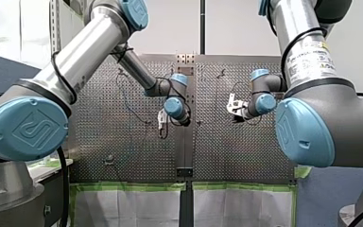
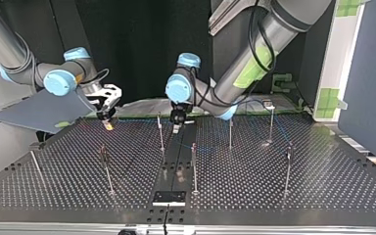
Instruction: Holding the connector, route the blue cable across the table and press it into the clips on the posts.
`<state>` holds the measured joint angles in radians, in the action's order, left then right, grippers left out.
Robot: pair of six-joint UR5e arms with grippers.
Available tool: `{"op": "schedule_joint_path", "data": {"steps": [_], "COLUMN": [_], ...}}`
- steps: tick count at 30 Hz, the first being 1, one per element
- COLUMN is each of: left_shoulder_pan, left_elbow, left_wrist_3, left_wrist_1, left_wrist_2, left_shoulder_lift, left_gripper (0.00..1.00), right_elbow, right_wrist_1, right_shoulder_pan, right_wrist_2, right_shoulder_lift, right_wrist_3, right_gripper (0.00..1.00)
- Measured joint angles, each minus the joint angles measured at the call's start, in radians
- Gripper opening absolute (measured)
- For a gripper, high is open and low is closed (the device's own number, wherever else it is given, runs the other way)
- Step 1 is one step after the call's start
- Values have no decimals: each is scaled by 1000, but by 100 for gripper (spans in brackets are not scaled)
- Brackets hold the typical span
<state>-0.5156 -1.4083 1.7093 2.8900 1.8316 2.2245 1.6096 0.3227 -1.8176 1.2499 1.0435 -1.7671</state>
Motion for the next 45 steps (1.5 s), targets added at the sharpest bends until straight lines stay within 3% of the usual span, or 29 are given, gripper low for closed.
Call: {"op": "schedule_joint_path", "data": {"steps": [5, 12, 22, 32, 36, 45], "left_shoulder_pan": [-25, -77, -157, -240, -274, -272], "left_elbow": [-20, -49, -48, 23, 59, 137], "left_wrist_3": [-4, -13, 45, 124, 142, 157], "left_wrist_1": [41, 89, 37, -39, -42, -24], "left_wrist_2": [1, 21, 97, 160, 176, 200], "left_shoulder_lift": [-44, -65, -63, 6, 42, 89], "left_gripper": [100, 100, 100, 100, 100, 100], "right_elbow": [0, 0, 0, 0, 0, 1], "right_wrist_1": [-16, -22, -24, -55, -57, -56], "right_shoulder_pan": [10, 18, 28, 36, 36, 36], "right_wrist_2": [0, -1, -1, -1, -1, -1], "right_shoulder_lift": [7, 53, 65, 79, 84, 85], "right_wrist_3": [3, 6, 6, 23, 24, 22], "right_gripper": [0, 0, 0, 0, 0, 0]}}
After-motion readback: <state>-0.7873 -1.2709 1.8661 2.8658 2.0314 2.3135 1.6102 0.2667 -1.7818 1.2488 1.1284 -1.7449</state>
